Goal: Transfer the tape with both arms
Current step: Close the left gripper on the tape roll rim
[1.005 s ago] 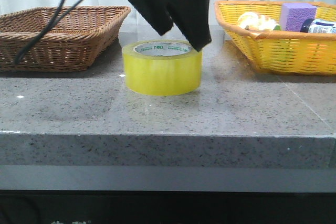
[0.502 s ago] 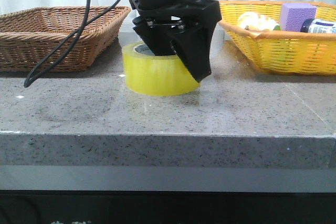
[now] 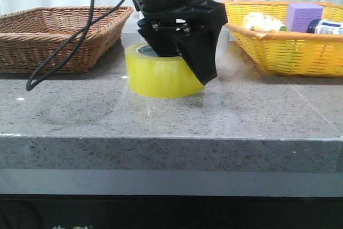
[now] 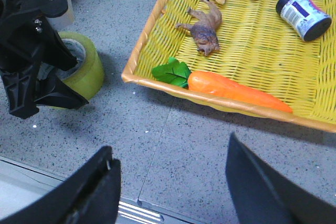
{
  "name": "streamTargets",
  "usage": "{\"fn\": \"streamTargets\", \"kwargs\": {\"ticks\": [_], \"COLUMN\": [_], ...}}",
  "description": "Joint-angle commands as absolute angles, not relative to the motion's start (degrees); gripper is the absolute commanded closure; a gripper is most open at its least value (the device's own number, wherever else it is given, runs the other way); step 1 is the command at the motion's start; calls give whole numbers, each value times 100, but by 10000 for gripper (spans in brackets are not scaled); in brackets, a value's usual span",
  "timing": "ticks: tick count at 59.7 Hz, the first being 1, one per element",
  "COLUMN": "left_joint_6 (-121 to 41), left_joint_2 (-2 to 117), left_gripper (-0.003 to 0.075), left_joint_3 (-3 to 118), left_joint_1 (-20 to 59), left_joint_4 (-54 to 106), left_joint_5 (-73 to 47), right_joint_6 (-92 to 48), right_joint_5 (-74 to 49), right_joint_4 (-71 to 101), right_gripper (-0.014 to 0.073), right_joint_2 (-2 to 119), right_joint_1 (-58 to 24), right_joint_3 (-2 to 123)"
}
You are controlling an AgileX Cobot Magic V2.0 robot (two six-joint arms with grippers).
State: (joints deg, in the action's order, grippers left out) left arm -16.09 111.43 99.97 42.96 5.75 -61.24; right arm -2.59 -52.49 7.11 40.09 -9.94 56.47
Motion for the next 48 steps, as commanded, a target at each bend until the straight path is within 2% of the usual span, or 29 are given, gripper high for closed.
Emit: {"fn": "streamTargets", "kwargs": {"ticks": [1, 7, 12, 23, 27, 30, 48], "left_joint_6": [-1595, -1585, -1585, -1585, -1585, -1585, -1549], "left_joint_2": [10896, 10941, 10969, 10978, 10978, 10978, 10928], "left_gripper": [226, 233, 283, 557, 625, 644, 643], "left_joint_3": [10193, 10193, 10193, 10193, 10193, 10193, 10198], "left_joint_1": [4334, 4334, 4334, 4334, 4334, 4334, 4334], "left_joint_4": [646, 669, 679, 679, 679, 679, 679], "left_joint_5": [-5929, -5997, -6065, -6133, -6133, -6133, -6158], "right_joint_6": [-290, -290, -290, -290, -290, -290, -290], "right_joint_5": [-4801, -4801, -4801, -4801, -4801, -4801, -4801], "right_joint_4": [750, 750, 750, 750, 750, 750, 750], "right_gripper": [127, 127, 127, 127, 127, 127, 127], "right_joint_2": [3994, 3994, 3994, 3994, 3994, 3994, 3994], "right_joint_1": [-964, -964, -964, -964, -964, -964, -964], "right_joint_3": [5784, 5784, 5784, 5784, 5784, 5784, 5784]}}
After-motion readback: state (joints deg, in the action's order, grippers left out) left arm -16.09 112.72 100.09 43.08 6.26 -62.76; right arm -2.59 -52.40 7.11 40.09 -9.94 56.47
